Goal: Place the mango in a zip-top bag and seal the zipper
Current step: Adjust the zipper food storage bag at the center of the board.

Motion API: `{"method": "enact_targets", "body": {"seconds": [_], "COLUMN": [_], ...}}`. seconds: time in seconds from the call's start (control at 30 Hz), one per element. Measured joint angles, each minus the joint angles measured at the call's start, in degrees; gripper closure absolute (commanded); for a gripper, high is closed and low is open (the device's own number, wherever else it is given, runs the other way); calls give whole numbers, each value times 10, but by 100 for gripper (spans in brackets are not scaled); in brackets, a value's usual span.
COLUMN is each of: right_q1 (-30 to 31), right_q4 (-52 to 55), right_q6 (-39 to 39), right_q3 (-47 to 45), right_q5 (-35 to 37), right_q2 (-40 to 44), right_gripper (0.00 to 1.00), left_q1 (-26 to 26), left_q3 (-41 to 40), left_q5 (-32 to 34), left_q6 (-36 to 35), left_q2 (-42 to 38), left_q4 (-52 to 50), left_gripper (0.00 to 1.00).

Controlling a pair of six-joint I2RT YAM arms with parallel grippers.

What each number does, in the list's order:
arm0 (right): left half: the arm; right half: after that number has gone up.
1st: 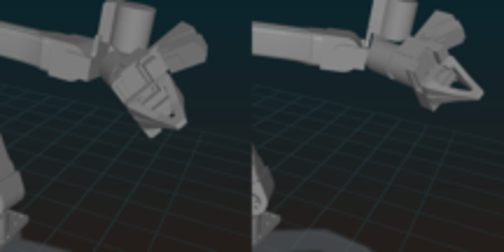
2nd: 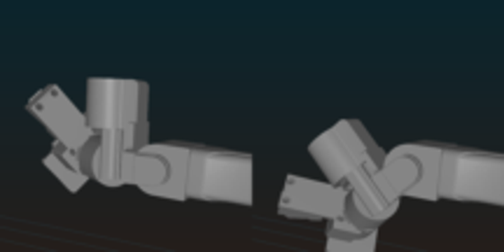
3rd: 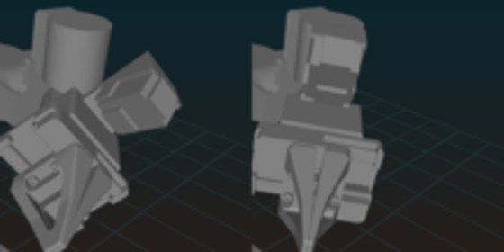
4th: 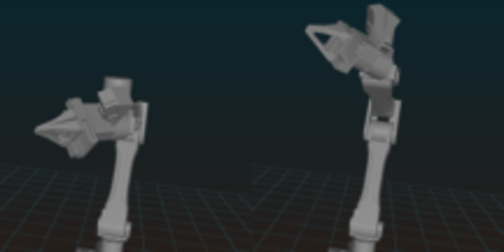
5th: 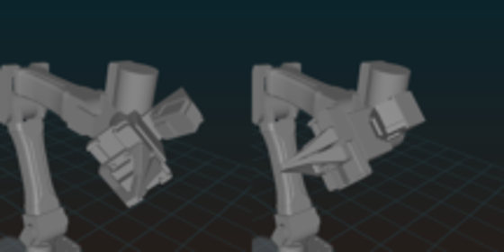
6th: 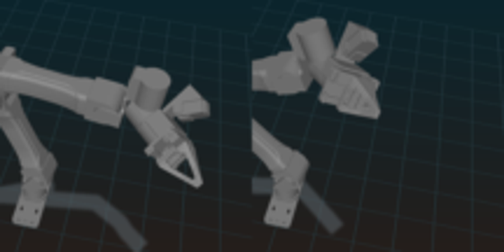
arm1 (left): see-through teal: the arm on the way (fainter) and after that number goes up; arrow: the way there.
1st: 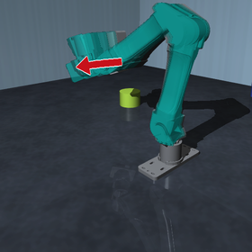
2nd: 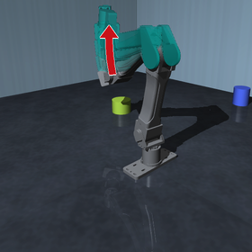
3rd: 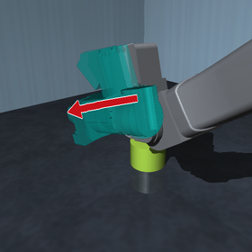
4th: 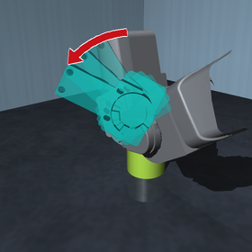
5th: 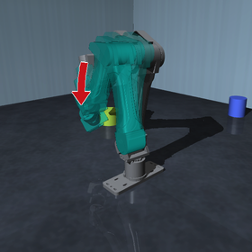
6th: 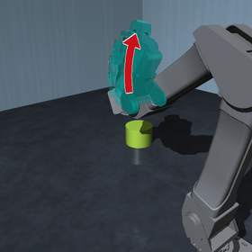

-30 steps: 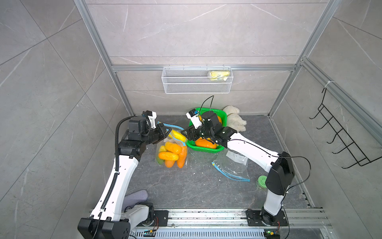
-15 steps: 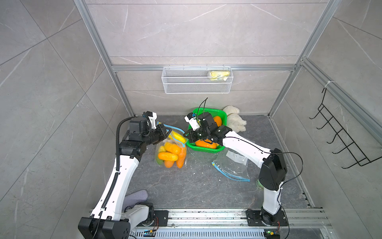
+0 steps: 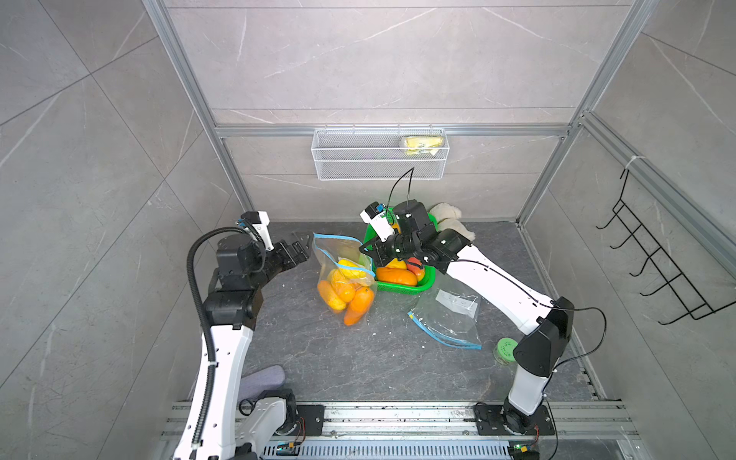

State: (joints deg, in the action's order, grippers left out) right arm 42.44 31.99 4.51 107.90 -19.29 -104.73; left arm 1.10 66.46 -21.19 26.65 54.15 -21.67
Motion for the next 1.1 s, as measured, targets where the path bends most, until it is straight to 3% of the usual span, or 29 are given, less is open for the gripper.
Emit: {"method": "enact_targets", "body": {"seconds": [0.17, 0.43, 0.73, 0.87, 0.9, 1.0, 1.1], "right_q1": [-17, -76, -82, -90, -92, -95, -95], "right_q4": [36, 49, 71, 68, 68, 67, 59], "right_q6": [-48, -89, -156, -164, -164, -164, -164], "right_q3": [-5, -70, -81, -105, -109, -113, -118], "right_q5": [-33, -87, -106, -108, -108, -111, -121], "right_q2": [10, 58, 61, 71, 74, 80, 87], "right_gripper": [100, 100, 100, 100, 100, 100, 100], "left_q1": [8, 21, 22, 22, 22, 19, 15], "left_q3": [-115, -252, -155, -149, -148, -141, -135], "left_q5": [-39, -132, -324, -360, -366, -377, -379], "left_q6": [-58, -185, -255, -278, -282, -290, -294], "left_q2": [-42, 12, 156, 161, 166, 186, 201], "left_q4": [129, 252, 292, 291, 290, 288, 285], "left_gripper": [1, 1, 15, 31, 31, 15, 15]}}
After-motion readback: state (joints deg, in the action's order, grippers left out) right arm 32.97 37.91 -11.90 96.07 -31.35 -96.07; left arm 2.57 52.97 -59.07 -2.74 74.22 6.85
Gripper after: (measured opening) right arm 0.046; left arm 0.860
